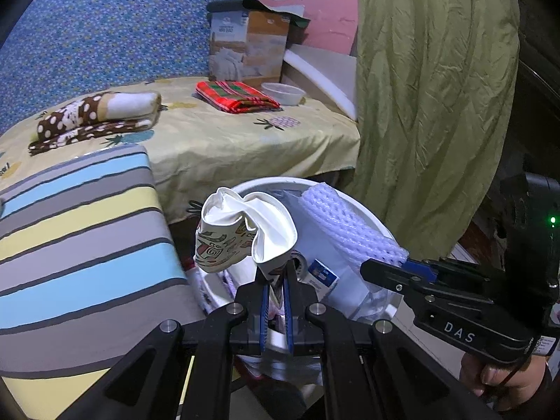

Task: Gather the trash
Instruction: 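Open both tools to drop the paper cup and foam sleeve into the bin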

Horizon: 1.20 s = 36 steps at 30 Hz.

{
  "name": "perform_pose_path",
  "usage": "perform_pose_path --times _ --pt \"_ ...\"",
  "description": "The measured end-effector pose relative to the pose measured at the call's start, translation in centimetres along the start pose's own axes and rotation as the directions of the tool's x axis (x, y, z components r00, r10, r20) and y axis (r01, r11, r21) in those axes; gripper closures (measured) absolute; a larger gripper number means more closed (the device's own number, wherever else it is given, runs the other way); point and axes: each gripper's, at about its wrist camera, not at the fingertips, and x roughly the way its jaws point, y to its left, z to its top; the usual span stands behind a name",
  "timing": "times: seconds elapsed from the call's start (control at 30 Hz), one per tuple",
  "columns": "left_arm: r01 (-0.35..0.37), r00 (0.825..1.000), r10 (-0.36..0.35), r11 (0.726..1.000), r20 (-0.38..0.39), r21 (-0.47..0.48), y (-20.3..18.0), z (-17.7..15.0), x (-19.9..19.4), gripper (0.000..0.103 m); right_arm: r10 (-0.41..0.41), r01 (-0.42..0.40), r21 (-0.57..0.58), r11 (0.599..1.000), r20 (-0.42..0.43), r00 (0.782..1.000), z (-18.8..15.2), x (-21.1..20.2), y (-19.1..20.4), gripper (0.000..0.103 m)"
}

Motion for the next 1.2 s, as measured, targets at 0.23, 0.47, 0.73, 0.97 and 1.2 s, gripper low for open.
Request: perform_pose_path --times 0.23,0.47,0.73,0.97,1.2 --pt "0.024 0.999 -0.024 1.000 -0.036 0.003 -0.2 -0.3 2.1 0.096 -0.017 0.018 0.018 1.000 -0.021 1.000 0.0 0.7 -1.1 0.081" --pt "0.045 0.998 -0.044 0.999 -0.053 0.015 -0.7 0.0 3.9 0.093 -0.020 0.021 0.020 1.000 -0.041 0.999 0.4 1.6 -1.6 0.076" --pt "0.056 0.998 -0.056 0.998 -0.041 0.000 -0.4 0.1 4.0 0.071 -0.038 0.039 0.022 0.999 -0.024 0.999 0.1 1.2 -1.7 0.066" --pt "0.040 0.999 -0.040 0.999 -0.021 -0.018 -0.2 0.0 2.5 0.071 -0.045 0.045 0.021 0.999 -0.003 0.999 0.3 0.6 -1.3 0.065" --pt "0.003 1.000 -0.002 1.000 0.003 -0.015 -0.3 -0.8 -0.1 0.071 -0.045 0.044 0.016 0.999 0.030 0.999 0.0 -1.0 -0.6 0.061"
